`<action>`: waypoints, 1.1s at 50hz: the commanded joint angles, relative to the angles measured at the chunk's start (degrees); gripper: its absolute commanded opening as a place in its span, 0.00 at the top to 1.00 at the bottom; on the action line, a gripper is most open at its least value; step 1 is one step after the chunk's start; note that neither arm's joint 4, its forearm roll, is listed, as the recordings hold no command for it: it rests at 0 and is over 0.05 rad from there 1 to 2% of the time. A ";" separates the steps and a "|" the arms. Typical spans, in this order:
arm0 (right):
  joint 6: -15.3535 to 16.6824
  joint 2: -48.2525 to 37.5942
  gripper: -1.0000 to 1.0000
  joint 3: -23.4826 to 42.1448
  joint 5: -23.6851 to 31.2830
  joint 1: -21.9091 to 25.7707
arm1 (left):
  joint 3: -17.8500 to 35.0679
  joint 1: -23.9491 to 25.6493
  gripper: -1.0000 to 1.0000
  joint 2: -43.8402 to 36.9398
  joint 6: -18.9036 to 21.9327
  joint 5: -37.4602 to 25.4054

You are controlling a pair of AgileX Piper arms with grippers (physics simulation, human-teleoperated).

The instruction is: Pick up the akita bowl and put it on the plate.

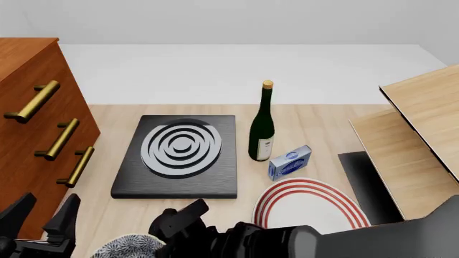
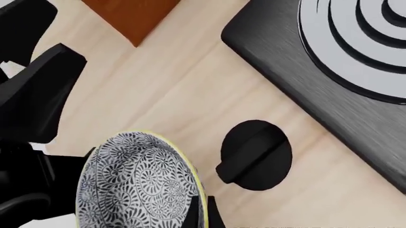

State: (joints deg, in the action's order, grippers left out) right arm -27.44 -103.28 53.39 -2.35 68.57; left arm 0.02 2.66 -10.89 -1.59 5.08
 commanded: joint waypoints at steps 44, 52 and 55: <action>4.33 22.18 1.00 -5.82 12.50 -16.74 | -0.02 0.18 0.00 -2.15 0.42 1.88; 5.06 24.42 1.00 -8.65 13.04 -20.59 | -0.02 0.30 0.00 -1.54 0.40 1.29; 5.15 25.08 1.00 -9.50 13.16 -22.52 | -0.02 0.38 0.00 -1.01 0.46 0.77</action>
State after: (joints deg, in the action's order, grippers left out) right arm -22.93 -80.90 46.33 10.11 50.98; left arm 0.00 2.93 -12.08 -1.18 6.04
